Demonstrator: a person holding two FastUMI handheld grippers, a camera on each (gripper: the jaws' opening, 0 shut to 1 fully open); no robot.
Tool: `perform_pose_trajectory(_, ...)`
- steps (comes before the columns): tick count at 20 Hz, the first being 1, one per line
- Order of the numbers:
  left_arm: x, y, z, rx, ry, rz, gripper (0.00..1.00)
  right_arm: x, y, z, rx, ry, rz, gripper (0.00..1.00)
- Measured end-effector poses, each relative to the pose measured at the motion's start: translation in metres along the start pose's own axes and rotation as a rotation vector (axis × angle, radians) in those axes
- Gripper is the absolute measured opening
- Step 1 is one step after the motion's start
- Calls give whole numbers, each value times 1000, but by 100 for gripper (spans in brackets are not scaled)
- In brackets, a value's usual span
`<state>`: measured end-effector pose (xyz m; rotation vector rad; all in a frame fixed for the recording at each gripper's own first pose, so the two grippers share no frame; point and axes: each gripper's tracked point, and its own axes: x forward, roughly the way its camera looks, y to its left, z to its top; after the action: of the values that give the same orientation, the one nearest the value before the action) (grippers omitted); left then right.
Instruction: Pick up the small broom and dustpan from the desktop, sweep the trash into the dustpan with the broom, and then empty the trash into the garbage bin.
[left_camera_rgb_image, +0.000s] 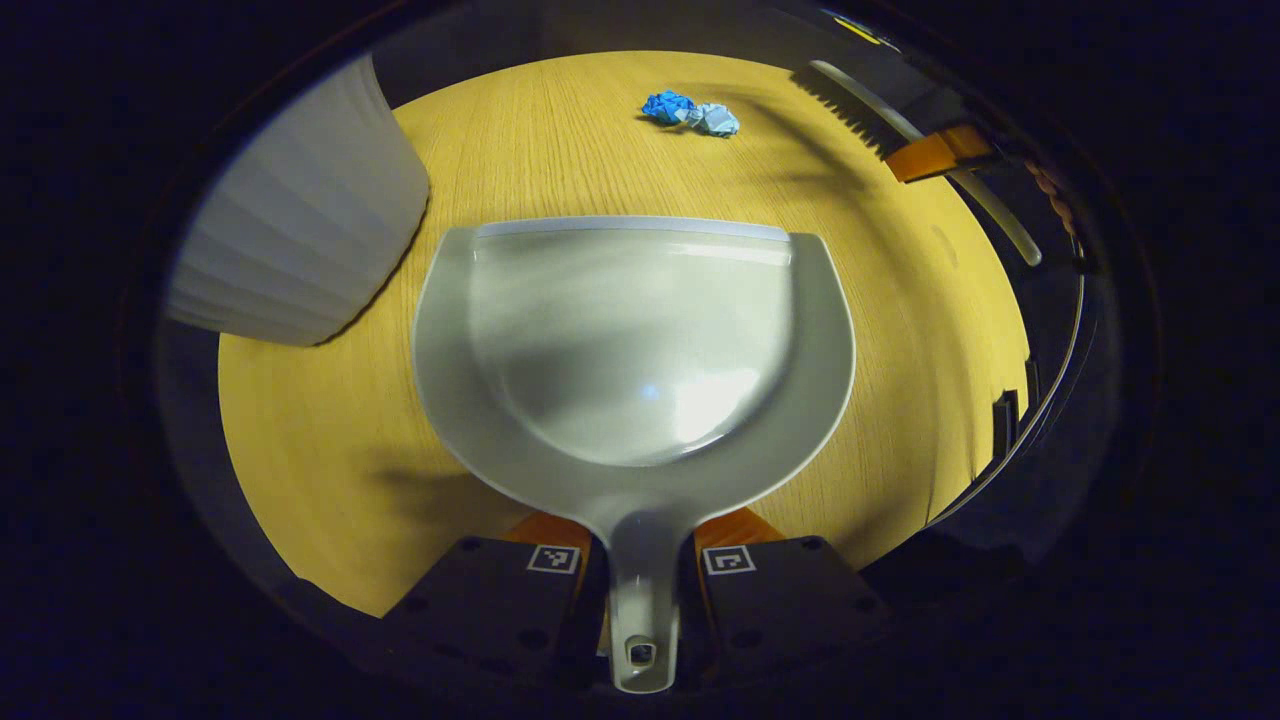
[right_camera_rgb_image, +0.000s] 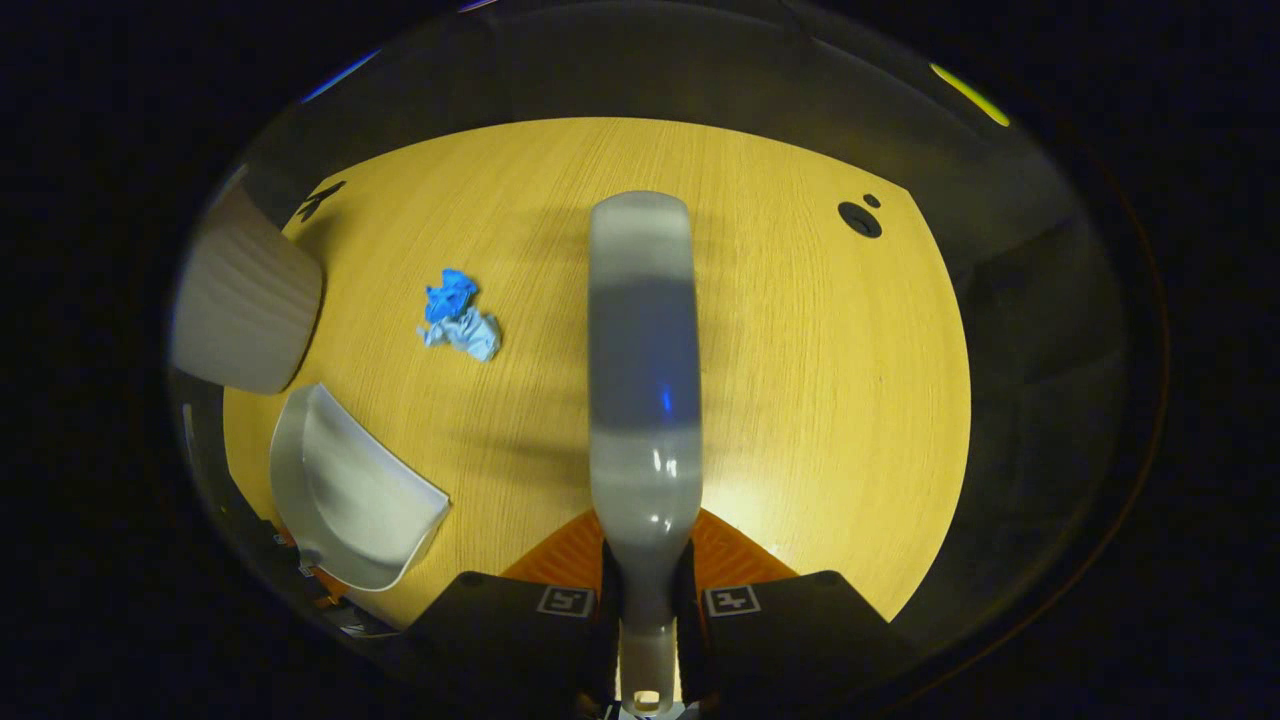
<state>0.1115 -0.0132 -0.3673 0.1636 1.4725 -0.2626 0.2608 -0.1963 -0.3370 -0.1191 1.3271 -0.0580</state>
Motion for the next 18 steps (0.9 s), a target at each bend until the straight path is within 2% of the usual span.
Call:
perform_pose_trajectory(4,-4,15,17,74,20,10,29,22,-2,52,-159,6,-28,26)
perform_pose_trajectory(7,-5,25,35,133,37,13,29,45,4,90,-321,10,-33,25)
perform_pose_trajectory(8,-5,28,41,156,38,19,29,50,8,100,-381,26,-28,22)
perform_pose_trajectory(10,-4,34,52,200,42,24,29,57,18,114,-513,50,-24,26)
perform_pose_trajectory(13,0,39,59,237,41,14,29,60,56,100,-617,106,83,26)
perform_pose_trajectory(17,2,41,62,258,14,-8,29,39,96,65,-737,231,194,26)
perform_pose_trajectory(18,1,42,60,267,9,-18,29,33,103,60,-772,257,218,31)
